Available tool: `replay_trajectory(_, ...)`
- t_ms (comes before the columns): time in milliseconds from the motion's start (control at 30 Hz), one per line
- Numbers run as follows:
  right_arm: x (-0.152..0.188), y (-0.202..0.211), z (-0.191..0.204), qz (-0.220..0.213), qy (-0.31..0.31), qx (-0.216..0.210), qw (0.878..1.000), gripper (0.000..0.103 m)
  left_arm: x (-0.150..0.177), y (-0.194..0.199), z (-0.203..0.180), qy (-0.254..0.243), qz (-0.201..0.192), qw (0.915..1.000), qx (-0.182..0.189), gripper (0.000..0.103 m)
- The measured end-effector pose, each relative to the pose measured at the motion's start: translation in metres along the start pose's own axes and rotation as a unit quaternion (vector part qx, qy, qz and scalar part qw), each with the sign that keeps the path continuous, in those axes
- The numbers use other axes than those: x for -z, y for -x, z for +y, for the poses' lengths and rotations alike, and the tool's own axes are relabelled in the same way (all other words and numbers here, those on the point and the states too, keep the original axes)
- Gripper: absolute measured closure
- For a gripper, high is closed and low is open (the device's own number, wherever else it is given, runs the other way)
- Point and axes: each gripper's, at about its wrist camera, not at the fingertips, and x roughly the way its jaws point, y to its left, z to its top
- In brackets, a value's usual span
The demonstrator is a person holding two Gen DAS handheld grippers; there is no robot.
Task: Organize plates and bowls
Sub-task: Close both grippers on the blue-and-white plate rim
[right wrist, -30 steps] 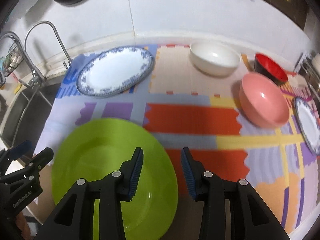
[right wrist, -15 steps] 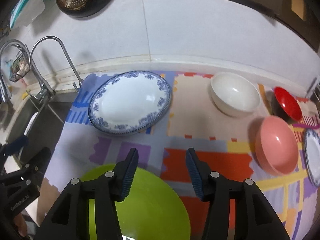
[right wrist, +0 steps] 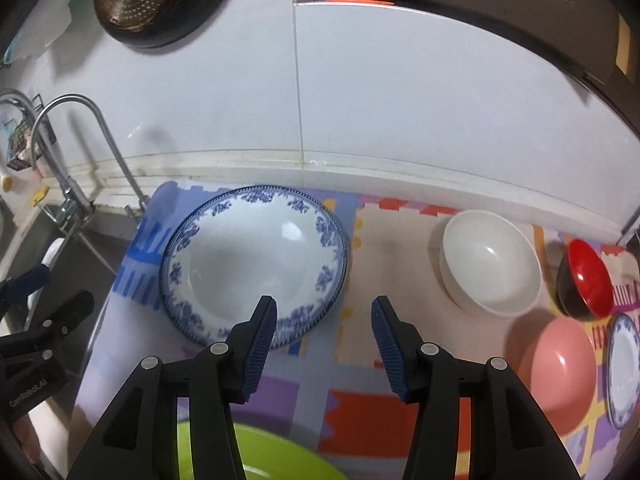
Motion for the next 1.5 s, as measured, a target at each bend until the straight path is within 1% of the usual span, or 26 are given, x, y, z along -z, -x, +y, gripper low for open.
replay_trajectory(133,-0.013,-0.019,-0.003,0.011,-0.005,0.001,1.000,0.053,-0.011,-0.020,-0.001,-0.005,-0.001,0.9999,-0.009,0.026)
replay_trajectory(333,-0.026,-0.049,-0.010,0.029,-0.020,0.001,0.999,0.053,-0.020,-0.054,-0.002,0.003,0.020,0.9998,0.004,0.026)
replay_trajectory(433,-0.029,-0.065,-0.014,0.039,-0.025,0.001,0.999,0.053,-0.023,-0.072,-0.004,0.000,0.025,0.9997,-0.003,0.027)
replay_trajectory(667,-0.032,-0.098,-0.021,0.064,-0.031,0.009,0.997,0.053,-0.027,-0.108,-0.007,-0.001,0.047,0.9989,0.001,0.027)
replay_trajectory(867,-0.031,-0.116,-0.024,0.080,-0.032,0.004,0.996,0.053,-0.025,-0.132,-0.010,0.003,0.067,0.9977,0.009,0.028)
replay_trajectory(1200,-0.028,-0.130,-0.033,0.096,-0.039,0.000,0.995,0.053,-0.027,-0.148,-0.013,0.004,0.079,0.9967,0.017,0.033)
replay_trajectory(1300,-0.028,-0.132,-0.036,0.101,-0.041,-0.007,0.994,0.053,-0.028,-0.151,-0.013,0.006,0.082,0.9963,0.022,0.034)
replay_trajectory(1367,-0.027,-0.133,-0.037,0.102,-0.040,-0.012,0.994,0.053,-0.028,-0.153,-0.012,0.006,0.085,0.9961,0.023,0.038)
replay_trajectory(1500,-0.029,-0.134,-0.036,0.102,-0.036,-0.009,0.994,0.053,-0.027,-0.158,-0.011,0.008,0.095,0.9950,0.030,0.043)
